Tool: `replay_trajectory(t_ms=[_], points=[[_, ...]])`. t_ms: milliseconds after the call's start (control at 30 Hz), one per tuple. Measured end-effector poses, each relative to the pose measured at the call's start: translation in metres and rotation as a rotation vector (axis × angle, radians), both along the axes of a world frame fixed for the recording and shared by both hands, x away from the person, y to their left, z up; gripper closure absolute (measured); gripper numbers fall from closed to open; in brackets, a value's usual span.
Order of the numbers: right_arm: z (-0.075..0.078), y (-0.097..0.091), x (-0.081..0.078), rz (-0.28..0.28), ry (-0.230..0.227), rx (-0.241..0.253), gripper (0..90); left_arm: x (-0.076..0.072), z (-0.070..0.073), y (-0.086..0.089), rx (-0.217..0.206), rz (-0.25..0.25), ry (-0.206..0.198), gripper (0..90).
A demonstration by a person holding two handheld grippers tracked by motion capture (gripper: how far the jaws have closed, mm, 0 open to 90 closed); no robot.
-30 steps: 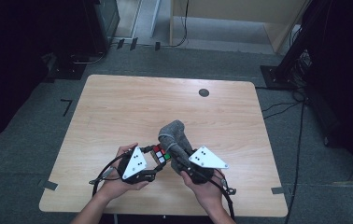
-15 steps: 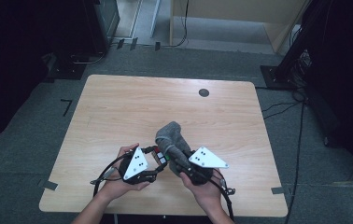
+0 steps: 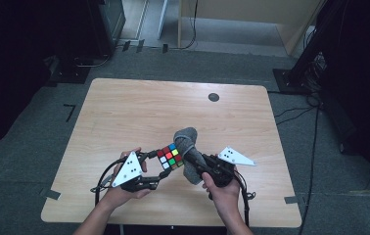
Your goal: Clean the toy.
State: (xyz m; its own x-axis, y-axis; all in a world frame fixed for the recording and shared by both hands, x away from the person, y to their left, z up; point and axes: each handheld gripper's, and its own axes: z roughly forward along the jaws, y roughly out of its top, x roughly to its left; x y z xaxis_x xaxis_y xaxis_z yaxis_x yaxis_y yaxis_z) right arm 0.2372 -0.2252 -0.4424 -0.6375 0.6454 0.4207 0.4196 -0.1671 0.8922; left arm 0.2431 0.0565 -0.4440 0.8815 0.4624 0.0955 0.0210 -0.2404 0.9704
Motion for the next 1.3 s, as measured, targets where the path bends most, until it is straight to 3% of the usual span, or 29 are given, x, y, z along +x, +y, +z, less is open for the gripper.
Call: replay_trajectory(t_ms=[33, 100, 167, 267, 400, 467, 500, 567, 600, 700, 800, 867, 900, 967, 1033, 1100, 1133, 1167, 1200, 1233, 1300], points=[[-0.003, 0.0, 0.002, 0.003, 0.033, -0.014, 74.2, 0.0, 0.0, 0.001, -0.007, -0.006, 0.007, 34.9], [-0.005, -0.002, 0.003, 0.012, 0.069, 0.028, 74.2, 0.002, -0.001, 0.0, 0.0, -0.002, 0.006, 34.9], [0.004, -0.002, -0.001, 0.027, 0.041, 0.064, 74.0, 0.001, -0.003, -0.002, 0.03, 0.004, -0.008, 34.9], [0.013, 0.0, -0.005, 0.028, 0.006, 0.059, 74.0, 0.0, 0.0, -0.002, 0.0, -0.007, 0.003, 34.9], [-0.005, -0.002, 0.003, 0.022, 0.078, 0.044, 74.0, 0.0, 0.006, 0.004, -0.04, 0.003, 0.005, 34.8], [-0.013, 0.0, 0.006, 0.051, 0.108, 0.078, 73.9, 0.003, 0.009, 0.01, -0.086, 0.018, 0.03, 34.8], [-0.014, 0.002, 0.006, 0.068, 0.106, 0.083, 73.7, 0.006, 0.01, 0.015, -0.139, 0.026, 0.064, 34.8], [-0.014, 0.005, 0.005, 0.102, 0.097, 0.088, 73.3, 0.01, 0.011, 0.02, -0.205, 0.035, 0.109, 34.8], [-0.014, 0.007, 0.003, 0.122, 0.088, 0.102, 71.4, 0.011, 0.011, 0.021, -0.205, 0.051, 0.105, 34.8], [-0.016, 0.017, 0.0, 0.165, 0.047, 0.055, 69.2, 0.011, 0.012, 0.021, -0.196, 0.081, 0.104, 34.8], [-0.02, 0.026, -0.001, 0.236, 0.031, -0.021, 74.2, 0.011, 0.012, 0.02, -0.204, 0.071, 0.111, 34.8], [-0.015, 0.027, -0.001, 0.215, -0.023, -0.117, 77.5, 0.012, 0.011, 0.019, -0.215, 0.068, 0.122, 34.8], [-0.012, 0.025, -0.001, 0.203, -0.039, -0.13, 77.8, 0.012, 0.01, 0.019, -0.229, 0.063, 0.131, 34.8], [-0.008, 0.019, -0.001, 0.175, -0.059, -0.097, 78.1, 0.014, 0.011, 0.02, -0.255, 0.053, 0.153, 34.8], [-0.01, 0.023, -0.002, 0.185, -0.074, -0.1, 78.0, 0.013, 0.012, 0.02, -0.251, 0.056, 0.152, 34.9], [-0.015, 0.035, -0.004, 0.269, -0.072, -0.149, 77.9, 0.013, 0.012, 0.02, -0.247, 0.057, 0.151, 34.8], [-0.016, 0.038, -0.005, 0.279, -0.082, -0.173, 77.8, 0.013, 0.012, 0.02, -0.246, 0.059, 0.154, 34.8], [-0.016, 0.042, -0.007, 0.285, -0.106, -0.227, 77.8, 0.013, 0.012, 0.02, -0.247, 0.059, 0.154, 34.9], [-0.014, 0.042, -0.007, 0.275, -0.116, -0.242, 77.9, 0.013, 0.012, 0.02, -0.252, 0.058, 0.153, 34.9], [-0.012, 0.04, -0.006, 0.264, -0.113, -0.235, 77.9, 0.013, 0.013, 0.021, -0.259, 0.051, 0.153, 34.8], [-0.009, 0.03, -0.003, 0.207, -0.091, -0.163, 77.7, 0.012, 0.015, 0.02, -0.252, 0.047, 0.145, 34.8]])
